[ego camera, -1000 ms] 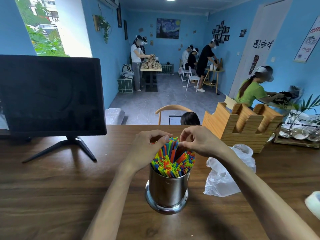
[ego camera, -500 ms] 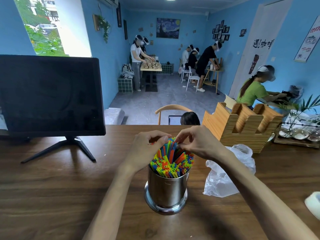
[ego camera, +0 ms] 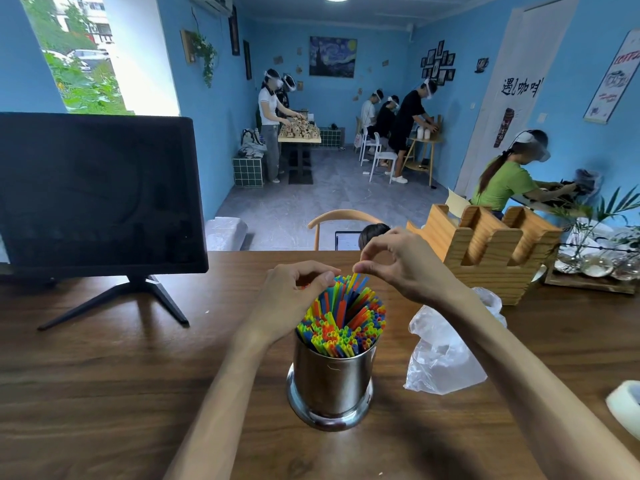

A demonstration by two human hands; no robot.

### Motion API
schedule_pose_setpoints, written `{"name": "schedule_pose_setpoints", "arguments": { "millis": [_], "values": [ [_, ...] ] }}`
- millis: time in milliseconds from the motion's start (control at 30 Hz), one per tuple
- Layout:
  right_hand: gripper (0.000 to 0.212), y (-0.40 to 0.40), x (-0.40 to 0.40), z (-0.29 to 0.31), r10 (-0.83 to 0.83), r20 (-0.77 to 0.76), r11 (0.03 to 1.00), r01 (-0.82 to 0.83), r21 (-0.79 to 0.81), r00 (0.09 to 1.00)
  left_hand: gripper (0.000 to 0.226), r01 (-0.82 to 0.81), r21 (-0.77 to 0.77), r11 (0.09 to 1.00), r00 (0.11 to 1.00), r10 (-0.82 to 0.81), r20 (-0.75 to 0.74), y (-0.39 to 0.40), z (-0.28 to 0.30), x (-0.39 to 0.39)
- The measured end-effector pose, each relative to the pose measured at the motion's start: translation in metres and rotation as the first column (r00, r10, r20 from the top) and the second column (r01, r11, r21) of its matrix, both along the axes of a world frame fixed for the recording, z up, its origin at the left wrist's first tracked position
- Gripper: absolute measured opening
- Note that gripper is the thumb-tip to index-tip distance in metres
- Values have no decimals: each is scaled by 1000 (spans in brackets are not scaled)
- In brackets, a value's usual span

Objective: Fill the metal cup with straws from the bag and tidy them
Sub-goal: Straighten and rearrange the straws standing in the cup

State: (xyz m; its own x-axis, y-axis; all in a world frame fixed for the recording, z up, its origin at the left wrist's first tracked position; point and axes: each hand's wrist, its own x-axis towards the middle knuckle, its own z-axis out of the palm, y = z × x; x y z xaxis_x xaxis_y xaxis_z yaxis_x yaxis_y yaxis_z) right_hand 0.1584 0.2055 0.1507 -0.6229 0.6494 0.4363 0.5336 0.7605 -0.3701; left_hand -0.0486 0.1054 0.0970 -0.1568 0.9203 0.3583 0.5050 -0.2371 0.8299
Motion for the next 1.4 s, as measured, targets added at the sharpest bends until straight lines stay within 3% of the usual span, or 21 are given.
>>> {"name": "schedule_pose_setpoints", "arguments": {
  "millis": [200, 367, 533, 700, 767, 900, 967, 1067, 1200, 1400],
  "values": [
    [6, -5, 3, 18, 75, -122, 982, -94, -163, 990, 15, 13, 37, 999, 1000, -12, -19, 0, 2, -1],
    [14, -7, 18, 57, 55, -272, 994, -78, -76, 961, 21, 21, 29, 999, 998, -20, -67, 3, 3, 0],
    [11, -4, 26, 84, 135, -615, 985, -174, -3, 777, 29, 80, 64, 995, 997, -82, 16, 2, 7, 6],
    [12, -1, 23, 71, 67, -773, 986, -162, -47, 631, 18, 75, 129, 989, 981, -96, 167, -6, 17, 6],
    [12, 1, 24, 61, 12, -803, 981, -162, -105, 596, 16, 35, 153, 988, 951, -80, 300, -12, 22, 2],
    [11, 0, 32, 39, -10, -724, 917, -282, -281, 689, 21, -151, 180, 972, 758, -3, 653, -23, 36, -15],
    [15, -7, 33, 27, 18, -655, 871, -333, -360, 756, 28, -246, 212, 946, 671, 9, 741, -27, 45, -23],
    [18, -19, 24, 7, 99, -514, 852, -340, -399, 852, 17, -354, 253, 900, 618, 23, 786, -26, 57, -26],
    [12, -31, 7, -15, 178, -260, 913, -258, -317, 949, 17, -372, 282, 884, 672, 47, 739, -22, 68, -16],
    [25, -34, 3, -18, 206, -172, 930, -247, -271, 963, 25, -328, 486, 810, 839, 14, 544, -17, 75, -7]
  ]
}}
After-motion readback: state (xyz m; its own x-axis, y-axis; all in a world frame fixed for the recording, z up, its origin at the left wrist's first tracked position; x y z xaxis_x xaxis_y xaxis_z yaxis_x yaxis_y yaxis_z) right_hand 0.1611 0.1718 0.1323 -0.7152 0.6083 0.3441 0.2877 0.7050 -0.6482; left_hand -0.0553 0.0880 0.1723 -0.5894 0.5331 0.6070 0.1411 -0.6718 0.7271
